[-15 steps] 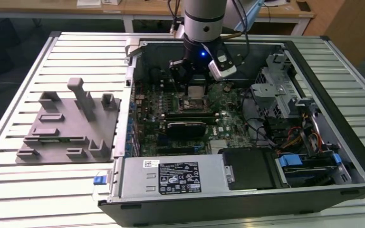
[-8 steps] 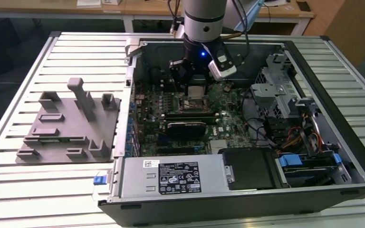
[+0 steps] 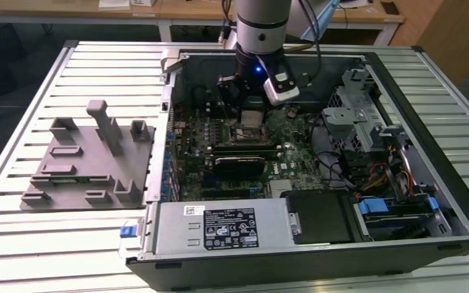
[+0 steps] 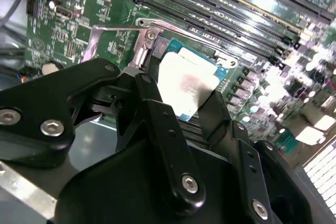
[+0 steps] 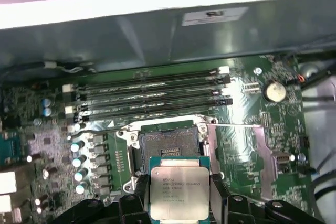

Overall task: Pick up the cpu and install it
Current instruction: 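Place the cpu into insertion slot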

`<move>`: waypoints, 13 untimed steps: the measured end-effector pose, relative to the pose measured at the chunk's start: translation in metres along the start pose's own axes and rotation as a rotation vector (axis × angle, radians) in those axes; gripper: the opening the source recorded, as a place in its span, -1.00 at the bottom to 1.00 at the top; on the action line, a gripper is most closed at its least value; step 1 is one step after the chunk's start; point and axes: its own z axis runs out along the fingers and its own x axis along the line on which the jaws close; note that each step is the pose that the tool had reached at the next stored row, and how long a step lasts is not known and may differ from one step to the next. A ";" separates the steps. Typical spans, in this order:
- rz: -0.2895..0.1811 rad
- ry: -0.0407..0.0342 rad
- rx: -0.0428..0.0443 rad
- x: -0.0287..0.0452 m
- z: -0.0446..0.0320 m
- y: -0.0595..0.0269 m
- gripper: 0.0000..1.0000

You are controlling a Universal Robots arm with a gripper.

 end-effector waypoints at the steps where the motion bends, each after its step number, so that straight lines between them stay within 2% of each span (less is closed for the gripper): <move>1: 0.018 -0.0003 0.0005 0.0000 0.0000 0.0000 0.08; 13: 0.236 -0.0040 0.0061 0.0000 0.0000 0.0000 0.08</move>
